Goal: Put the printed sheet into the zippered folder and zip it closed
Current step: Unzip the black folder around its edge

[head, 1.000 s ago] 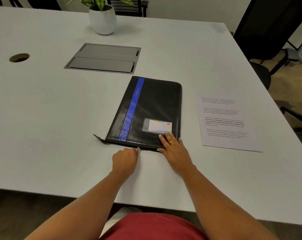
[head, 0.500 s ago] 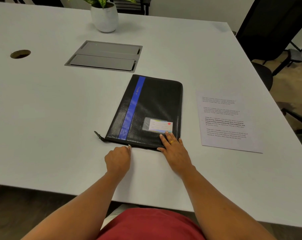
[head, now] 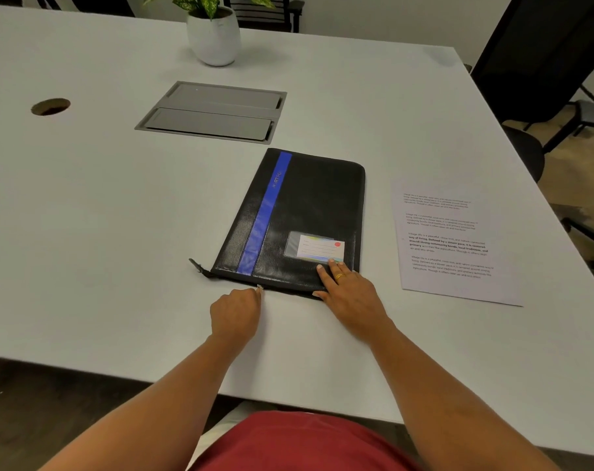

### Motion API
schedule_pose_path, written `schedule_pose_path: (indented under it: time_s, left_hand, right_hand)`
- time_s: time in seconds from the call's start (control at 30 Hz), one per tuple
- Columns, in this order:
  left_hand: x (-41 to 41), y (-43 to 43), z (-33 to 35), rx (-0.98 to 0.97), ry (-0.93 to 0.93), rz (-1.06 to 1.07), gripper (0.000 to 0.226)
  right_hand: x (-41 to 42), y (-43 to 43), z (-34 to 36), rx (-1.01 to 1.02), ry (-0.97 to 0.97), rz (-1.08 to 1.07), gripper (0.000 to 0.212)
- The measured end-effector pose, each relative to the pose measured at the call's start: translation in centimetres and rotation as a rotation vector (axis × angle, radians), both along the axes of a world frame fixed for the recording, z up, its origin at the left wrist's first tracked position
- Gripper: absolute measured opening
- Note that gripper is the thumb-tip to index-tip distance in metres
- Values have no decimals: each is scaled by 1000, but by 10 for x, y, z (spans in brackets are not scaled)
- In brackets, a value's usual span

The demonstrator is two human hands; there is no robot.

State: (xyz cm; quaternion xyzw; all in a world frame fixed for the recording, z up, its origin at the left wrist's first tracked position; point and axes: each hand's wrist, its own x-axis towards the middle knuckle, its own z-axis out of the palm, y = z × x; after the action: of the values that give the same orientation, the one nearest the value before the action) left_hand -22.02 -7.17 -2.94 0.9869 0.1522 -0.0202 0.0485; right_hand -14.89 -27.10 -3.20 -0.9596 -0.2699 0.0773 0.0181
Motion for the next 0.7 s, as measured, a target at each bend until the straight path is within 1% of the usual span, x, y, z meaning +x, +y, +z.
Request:
schedule_pose_path:
  time_s: [0.13,0.27,0.37,0.4,0.5,0.6,0.7]
  left_hand:
    - [1,1,2,7,32,2,48]
    - [3,1,4,-6,47,12,46]
    - [2,11,6,-126,29,113,40]
    - [1,19,6,-129,23,164,40]
    - [-7,43,6,-36,39,256,45]
    - [-10,47,6,-46,57,263,47]
    - [-9,47,5,-120,25,245,44]
  right_hand:
    - [-1,0,4,-24,-61,30,56]
    - [-1,0,6,-25,-63,40,55]
    - [-1,-5,2,-39,-24,17,55]
    - [-2,-8,0,-41,-20,5,55]
    - [-3,-15,-4,-46,-20,-16,54]
    - [-4,-14,-7,-33,-3,-40,54]
    - [-4,-12,-7,-30,-1,-46,54]
